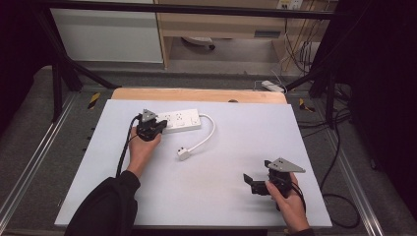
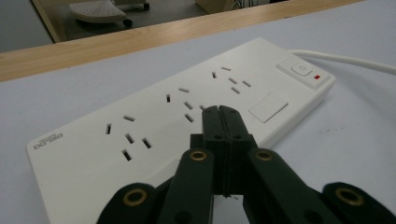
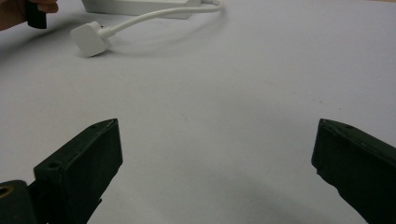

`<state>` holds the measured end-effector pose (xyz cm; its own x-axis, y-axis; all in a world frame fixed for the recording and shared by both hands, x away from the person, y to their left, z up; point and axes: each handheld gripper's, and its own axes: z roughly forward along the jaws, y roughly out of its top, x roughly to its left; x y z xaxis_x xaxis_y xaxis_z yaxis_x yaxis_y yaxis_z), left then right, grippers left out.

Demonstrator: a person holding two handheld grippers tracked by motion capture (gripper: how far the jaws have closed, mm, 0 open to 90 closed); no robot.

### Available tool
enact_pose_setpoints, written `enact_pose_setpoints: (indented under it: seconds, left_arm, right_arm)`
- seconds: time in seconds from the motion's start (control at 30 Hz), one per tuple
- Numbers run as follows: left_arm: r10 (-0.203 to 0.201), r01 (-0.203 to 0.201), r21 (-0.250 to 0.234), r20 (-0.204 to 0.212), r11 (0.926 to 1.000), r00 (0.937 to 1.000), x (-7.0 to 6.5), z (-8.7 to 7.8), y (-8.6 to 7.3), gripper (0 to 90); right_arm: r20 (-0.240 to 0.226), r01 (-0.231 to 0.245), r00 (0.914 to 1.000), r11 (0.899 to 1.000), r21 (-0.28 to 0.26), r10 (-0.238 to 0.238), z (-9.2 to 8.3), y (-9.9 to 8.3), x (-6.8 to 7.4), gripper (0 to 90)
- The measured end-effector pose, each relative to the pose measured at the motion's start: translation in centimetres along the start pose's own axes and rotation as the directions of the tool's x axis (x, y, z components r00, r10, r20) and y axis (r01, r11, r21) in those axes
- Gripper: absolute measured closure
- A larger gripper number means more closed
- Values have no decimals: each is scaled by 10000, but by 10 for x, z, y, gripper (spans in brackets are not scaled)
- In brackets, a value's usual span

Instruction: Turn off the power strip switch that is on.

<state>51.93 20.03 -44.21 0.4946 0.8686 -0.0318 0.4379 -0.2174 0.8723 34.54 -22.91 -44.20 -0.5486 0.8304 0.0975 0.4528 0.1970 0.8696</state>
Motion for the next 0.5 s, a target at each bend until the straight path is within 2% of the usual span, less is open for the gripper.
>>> enact_pose_setpoints:
  seconds: [0.4, 0.5]
  left_arm:
    - [-747, 747, -87, -9, 9972, 9972, 4, -2, 2, 900]
    - [-732, 733, -170, 97, 9972, 9973, 2, -3, 4, 900]
  right_arm:
    - [-21, -25, 10000, 10000, -30, 24, -1, 0, 0, 23]
    - [-22, -33, 10000, 10000, -62, 33, -1, 0, 0, 23]
